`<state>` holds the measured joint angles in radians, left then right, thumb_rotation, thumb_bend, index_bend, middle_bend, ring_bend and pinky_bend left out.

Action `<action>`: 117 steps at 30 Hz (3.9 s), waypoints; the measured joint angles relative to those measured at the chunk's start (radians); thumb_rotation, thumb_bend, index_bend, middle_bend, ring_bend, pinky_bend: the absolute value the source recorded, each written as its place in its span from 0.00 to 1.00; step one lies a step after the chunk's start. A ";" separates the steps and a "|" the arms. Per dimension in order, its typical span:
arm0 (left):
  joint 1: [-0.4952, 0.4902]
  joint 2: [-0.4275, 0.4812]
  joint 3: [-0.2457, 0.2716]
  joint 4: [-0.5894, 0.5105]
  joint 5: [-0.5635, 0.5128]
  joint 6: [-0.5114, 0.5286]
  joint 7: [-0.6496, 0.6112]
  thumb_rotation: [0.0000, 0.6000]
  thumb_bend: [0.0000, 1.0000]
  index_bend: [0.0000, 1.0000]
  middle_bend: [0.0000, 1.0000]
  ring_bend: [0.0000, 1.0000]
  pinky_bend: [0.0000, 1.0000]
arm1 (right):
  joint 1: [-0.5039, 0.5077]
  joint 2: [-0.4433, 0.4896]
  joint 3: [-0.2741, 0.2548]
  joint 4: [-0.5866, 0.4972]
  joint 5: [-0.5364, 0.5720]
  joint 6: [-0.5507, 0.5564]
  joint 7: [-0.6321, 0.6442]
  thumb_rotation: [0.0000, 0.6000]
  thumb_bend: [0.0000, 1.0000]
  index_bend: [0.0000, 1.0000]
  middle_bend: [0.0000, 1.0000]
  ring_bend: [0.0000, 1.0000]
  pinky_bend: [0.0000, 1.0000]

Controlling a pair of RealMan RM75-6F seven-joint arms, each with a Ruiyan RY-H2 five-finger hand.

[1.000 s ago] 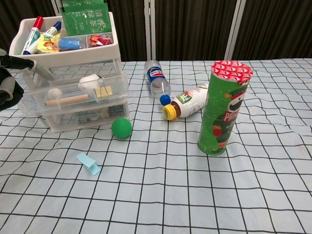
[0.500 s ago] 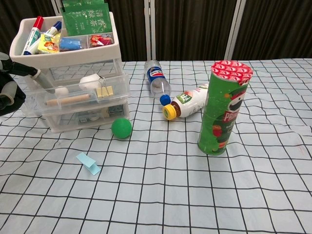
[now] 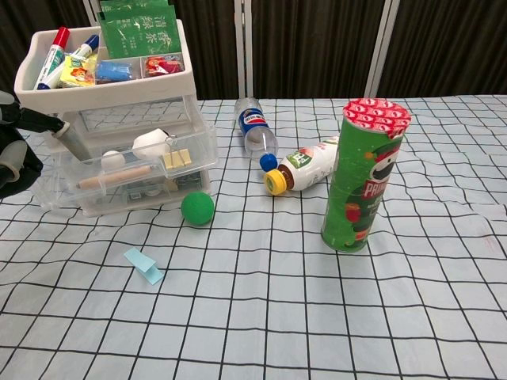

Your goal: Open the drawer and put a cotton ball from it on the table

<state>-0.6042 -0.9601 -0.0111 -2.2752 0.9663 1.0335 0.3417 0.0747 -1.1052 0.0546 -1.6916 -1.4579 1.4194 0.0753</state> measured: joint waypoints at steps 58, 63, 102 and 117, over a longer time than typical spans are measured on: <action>-0.253 -0.066 -0.164 0.126 -0.058 0.096 0.436 1.00 0.04 0.56 0.90 0.81 0.74 | 0.006 0.018 0.011 0.006 0.021 -0.018 0.059 1.00 0.04 0.00 0.00 0.00 0.00; -0.272 -0.058 -0.159 0.137 -0.072 0.054 0.433 1.00 0.04 0.60 0.99 0.88 0.81 | 0.009 0.018 0.012 0.010 0.026 -0.028 0.066 1.00 0.04 0.00 0.00 0.00 0.00; -0.446 0.065 -0.003 0.066 -0.335 -0.066 0.519 1.00 0.04 0.51 1.00 0.89 0.82 | 0.008 0.019 0.009 0.006 0.022 -0.025 0.063 1.00 0.04 0.00 0.00 0.00 0.00; -0.435 0.037 0.028 0.081 -0.319 -0.025 0.518 1.00 0.04 0.36 0.99 0.89 0.82 | 0.008 0.020 0.009 0.004 0.021 -0.026 0.066 1.00 0.04 0.00 0.00 0.00 0.00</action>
<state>-1.0395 -0.9228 0.0171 -2.1938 0.6469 1.0085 0.8597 0.0823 -1.0855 0.0632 -1.6872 -1.4366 1.3939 0.1410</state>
